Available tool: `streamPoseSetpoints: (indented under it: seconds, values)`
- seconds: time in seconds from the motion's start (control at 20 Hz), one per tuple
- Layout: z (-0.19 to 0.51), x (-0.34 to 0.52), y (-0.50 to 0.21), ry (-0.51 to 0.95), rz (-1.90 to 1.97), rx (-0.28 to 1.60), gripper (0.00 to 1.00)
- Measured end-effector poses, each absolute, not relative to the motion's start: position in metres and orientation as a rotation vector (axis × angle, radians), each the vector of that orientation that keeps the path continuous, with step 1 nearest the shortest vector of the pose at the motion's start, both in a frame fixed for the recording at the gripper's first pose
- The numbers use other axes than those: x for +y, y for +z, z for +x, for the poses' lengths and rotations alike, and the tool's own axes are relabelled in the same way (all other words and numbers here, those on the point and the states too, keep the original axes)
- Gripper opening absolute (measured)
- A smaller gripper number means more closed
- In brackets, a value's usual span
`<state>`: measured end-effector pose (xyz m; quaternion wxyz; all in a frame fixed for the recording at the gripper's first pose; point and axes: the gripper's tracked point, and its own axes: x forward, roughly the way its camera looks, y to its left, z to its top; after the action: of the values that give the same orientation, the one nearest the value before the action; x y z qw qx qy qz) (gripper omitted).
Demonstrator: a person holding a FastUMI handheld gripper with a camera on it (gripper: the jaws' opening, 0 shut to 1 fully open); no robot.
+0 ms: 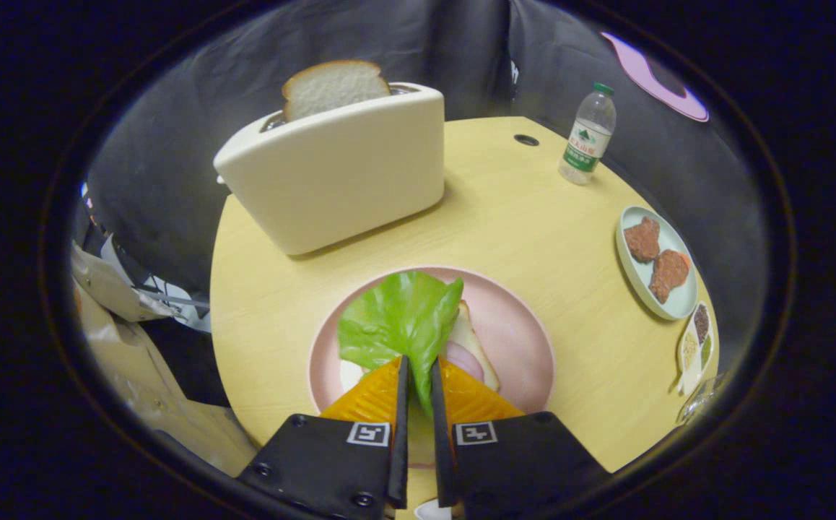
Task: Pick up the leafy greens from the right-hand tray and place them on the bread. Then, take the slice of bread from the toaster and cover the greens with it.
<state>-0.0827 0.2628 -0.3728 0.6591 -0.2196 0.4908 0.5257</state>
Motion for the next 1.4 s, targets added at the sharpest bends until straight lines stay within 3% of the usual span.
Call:
streamPoseSetpoints:
  seconds: [0.1,0.25,0.6,1.0,1.4]
  values:
    - [-0.081,0.261,-0.375,1.175,-0.5,1.119,0.32]
    - [-0.081,0.264,-0.374,1.168,-0.501,1.105,0.59]
    - [-0.074,0.287,-0.338,1.113,-0.389,1.019,1.0]
    - [-0.066,0.338,-0.262,1.018,-0.243,0.909,1.0]
    - [-0.083,0.418,-0.218,1.076,-0.19,0.83,1.0]
